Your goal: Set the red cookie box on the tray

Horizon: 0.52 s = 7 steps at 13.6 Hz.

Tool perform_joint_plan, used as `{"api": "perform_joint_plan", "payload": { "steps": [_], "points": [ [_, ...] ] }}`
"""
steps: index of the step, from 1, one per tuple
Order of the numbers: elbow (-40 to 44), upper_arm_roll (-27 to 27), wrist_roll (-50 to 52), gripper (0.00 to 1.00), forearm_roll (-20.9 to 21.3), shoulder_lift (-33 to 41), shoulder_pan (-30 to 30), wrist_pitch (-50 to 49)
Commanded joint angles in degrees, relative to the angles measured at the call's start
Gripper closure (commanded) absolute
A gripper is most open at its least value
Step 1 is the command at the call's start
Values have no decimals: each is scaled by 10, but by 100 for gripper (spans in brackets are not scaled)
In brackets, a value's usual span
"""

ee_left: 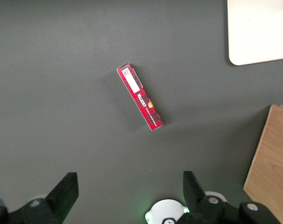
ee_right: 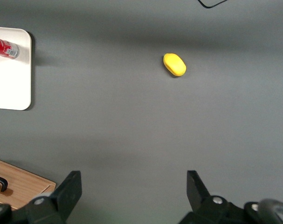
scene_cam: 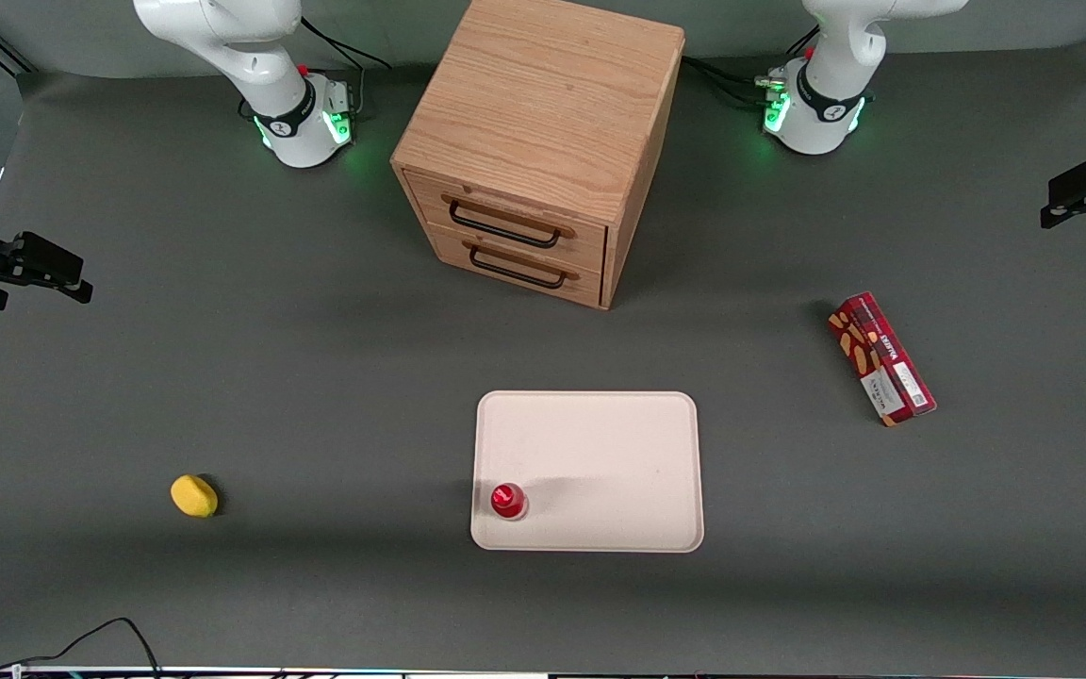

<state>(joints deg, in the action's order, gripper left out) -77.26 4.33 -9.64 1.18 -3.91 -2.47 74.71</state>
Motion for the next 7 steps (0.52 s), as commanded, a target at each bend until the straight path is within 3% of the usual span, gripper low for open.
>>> {"api": "perform_joint_plan", "payload": {
  "steps": [1,7],
  "points": [
    [17,4,23,0,4,0,-10,-6],
    [-15,5,17,0,12,-3,-11,-1]
  ]
}}
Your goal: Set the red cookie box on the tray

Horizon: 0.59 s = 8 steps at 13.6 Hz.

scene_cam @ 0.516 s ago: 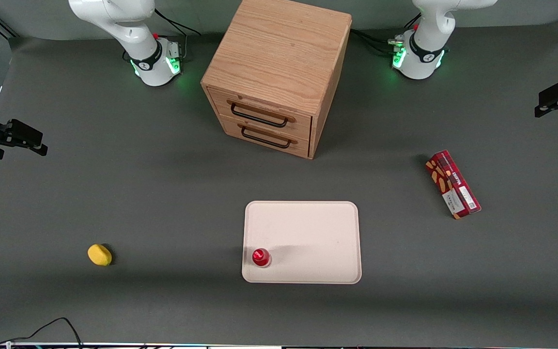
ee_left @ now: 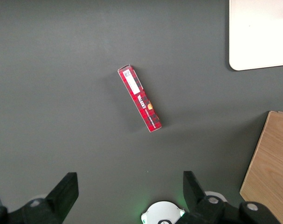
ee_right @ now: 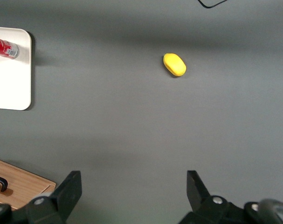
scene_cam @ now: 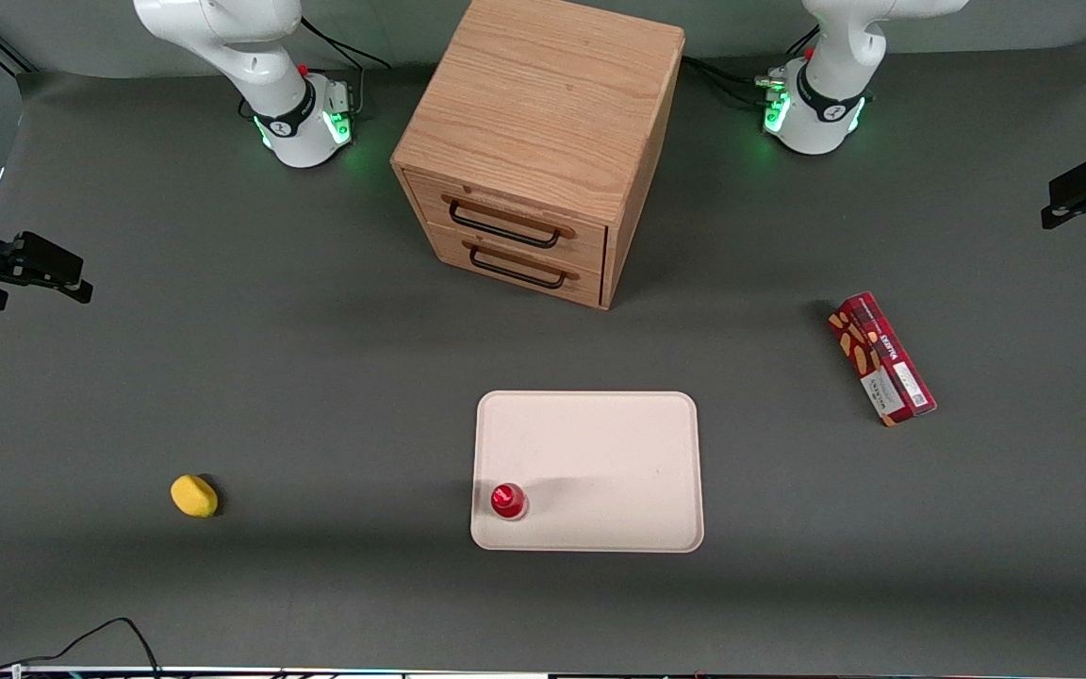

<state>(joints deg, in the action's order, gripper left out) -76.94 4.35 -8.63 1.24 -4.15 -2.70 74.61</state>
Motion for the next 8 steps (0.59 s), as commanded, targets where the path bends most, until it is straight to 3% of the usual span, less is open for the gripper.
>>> {"api": "perform_joint_plan", "payload": {
  "steps": [1,8],
  "points": [
    [-42,5,7,0,11,2,-7,14],
    [-325,7,25,0,10,88,1,237]
  ]
}}
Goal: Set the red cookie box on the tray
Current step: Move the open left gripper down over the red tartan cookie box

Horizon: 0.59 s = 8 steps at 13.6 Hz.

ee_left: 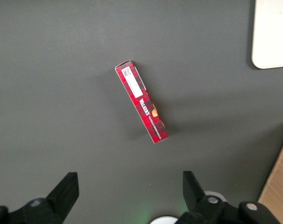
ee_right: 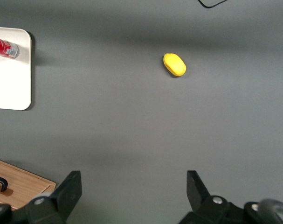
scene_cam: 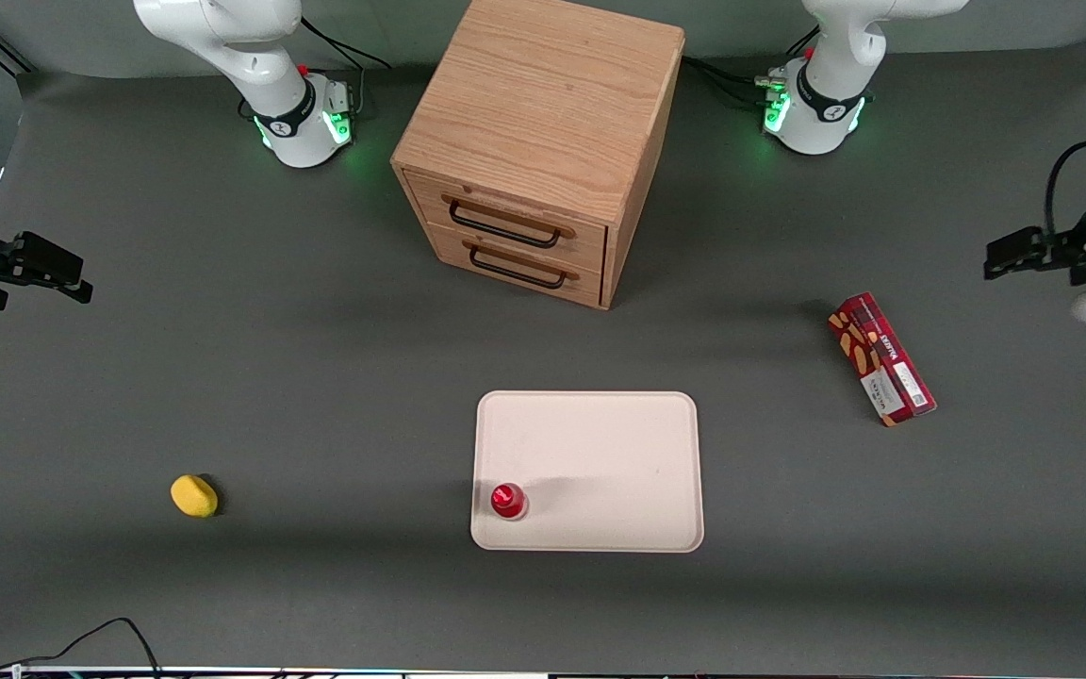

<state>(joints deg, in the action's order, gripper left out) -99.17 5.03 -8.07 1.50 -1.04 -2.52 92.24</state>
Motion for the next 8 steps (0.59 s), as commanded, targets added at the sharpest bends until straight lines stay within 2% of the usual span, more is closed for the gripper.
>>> {"api": "perform_joint_plan", "payload": {
  "steps": [1,5,8],
  "points": [
    [-136,0,30,1,8,63,-1,91],
    [-281,-1,51,2,5,94,-1,249],
    [-327,-1,78,3,4,69,-5,339]
  ]
}}
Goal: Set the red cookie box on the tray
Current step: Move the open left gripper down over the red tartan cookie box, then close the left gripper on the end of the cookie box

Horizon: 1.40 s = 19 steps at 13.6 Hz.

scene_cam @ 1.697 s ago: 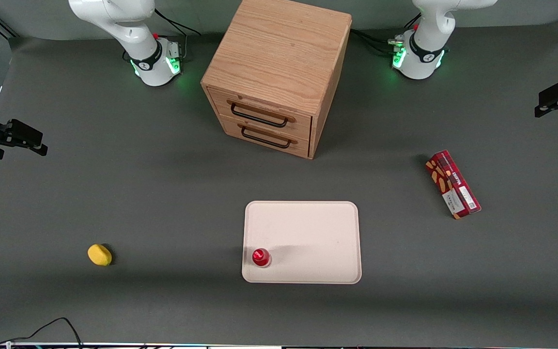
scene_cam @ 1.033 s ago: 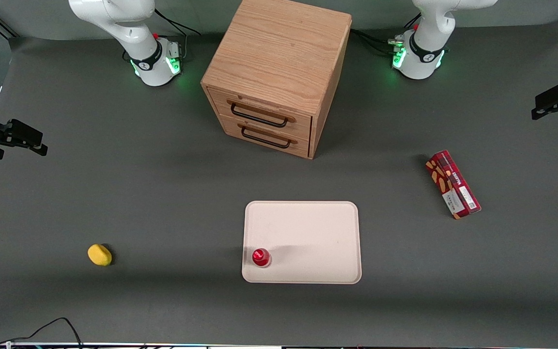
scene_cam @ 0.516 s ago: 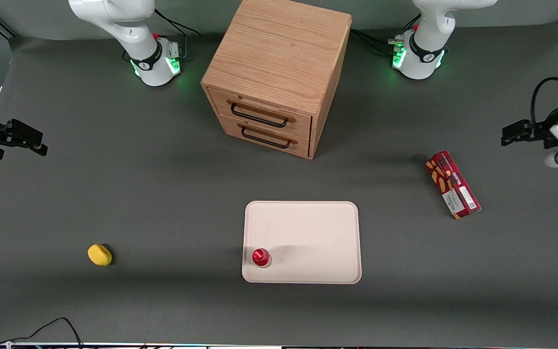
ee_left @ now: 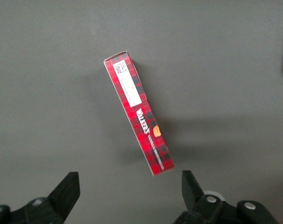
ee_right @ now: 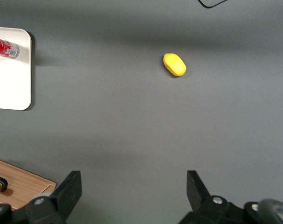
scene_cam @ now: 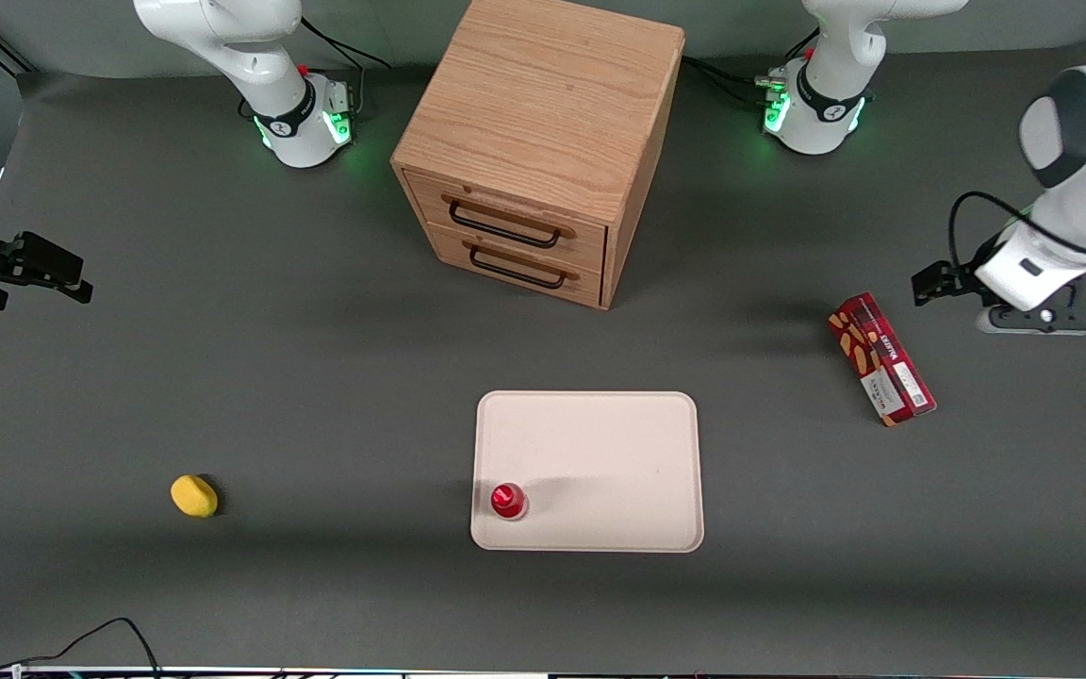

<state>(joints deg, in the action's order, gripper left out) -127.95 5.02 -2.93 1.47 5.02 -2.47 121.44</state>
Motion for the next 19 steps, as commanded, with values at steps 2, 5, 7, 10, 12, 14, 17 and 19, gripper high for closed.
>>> {"api": "perform_joint_plan", "payload": {
  "steps": [2,5,7,10,12,14,17,19],
  "points": [
    [-57,-1,30,3,2,-19,-4,105],
    [-77,-1,49,5,-3,-73,-5,196],
    [-75,-1,55,4,-27,-110,-6,236],
    [-57,-1,57,4,-56,-157,-3,266],
    [-54,-1,64,4,-62,-171,-2,271],
    [-50,-1,64,5,-64,-182,-1,281],
    [-35,-1,62,32,-79,-196,1,281],
    [-27,-1,62,55,-80,-206,5,281]
  ]
}}
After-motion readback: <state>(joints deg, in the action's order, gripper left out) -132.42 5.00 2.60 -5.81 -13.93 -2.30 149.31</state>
